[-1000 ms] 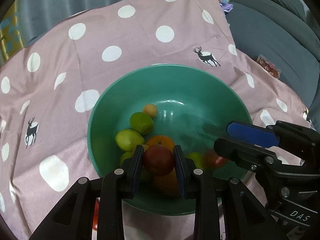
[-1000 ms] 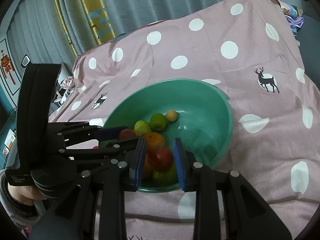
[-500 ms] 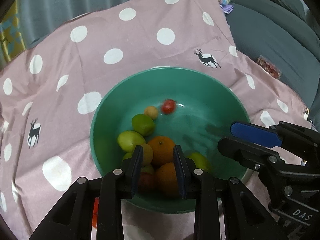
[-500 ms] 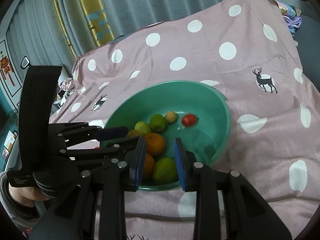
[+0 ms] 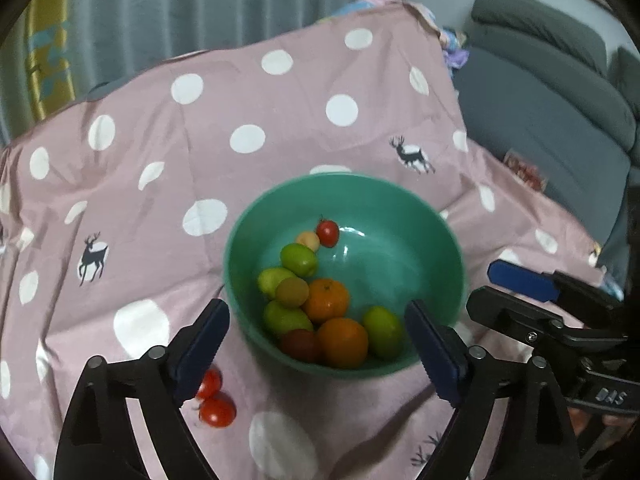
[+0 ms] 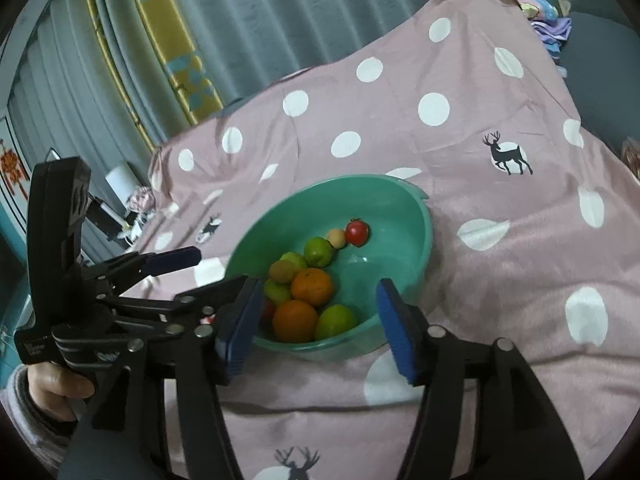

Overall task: Organize fruits
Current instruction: 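Move both tools back toward the remaining red tomatoes on the sheet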

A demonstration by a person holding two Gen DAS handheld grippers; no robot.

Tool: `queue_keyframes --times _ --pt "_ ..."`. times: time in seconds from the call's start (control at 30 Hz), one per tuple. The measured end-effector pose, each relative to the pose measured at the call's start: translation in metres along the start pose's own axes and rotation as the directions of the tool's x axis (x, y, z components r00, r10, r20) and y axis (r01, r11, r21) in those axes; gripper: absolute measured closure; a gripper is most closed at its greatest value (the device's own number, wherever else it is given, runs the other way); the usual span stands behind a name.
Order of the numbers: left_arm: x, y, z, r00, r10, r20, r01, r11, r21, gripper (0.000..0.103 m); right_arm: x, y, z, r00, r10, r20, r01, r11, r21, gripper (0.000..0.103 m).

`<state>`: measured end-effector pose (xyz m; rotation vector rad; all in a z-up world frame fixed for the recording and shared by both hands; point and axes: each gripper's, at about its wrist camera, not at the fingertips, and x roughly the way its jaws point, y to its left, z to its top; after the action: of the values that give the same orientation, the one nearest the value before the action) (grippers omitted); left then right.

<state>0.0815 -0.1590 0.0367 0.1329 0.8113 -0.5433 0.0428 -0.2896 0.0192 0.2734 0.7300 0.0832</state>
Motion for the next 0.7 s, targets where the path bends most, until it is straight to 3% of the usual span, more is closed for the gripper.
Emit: queue_keyframes --times 0.27,0.5,0.7 --pt "-0.049 0.057 -0.035 0.997 0.073 0.026 -0.069 0.990 -0.127 0.012 -0.017 0.017 -0.016 0.999 0.007 -0.033 -0.008 0.999 -0.042 0.041" --pt "-0.087 0.127 -0.085 0.984 0.178 -0.003 -0.171 0.940 -0.294 0.012 -0.021 0.041 -0.029 0.997 0.027 -0.077 -0.035 0.994 -0.100 0.041" --pt "-0.102 0.150 -0.129 0.988 0.153 -0.011 -0.145 0.909 -0.391 0.012 -0.009 0.069 -0.043 0.989 0.043 -0.138 -0.066 0.984 -0.164 0.041"
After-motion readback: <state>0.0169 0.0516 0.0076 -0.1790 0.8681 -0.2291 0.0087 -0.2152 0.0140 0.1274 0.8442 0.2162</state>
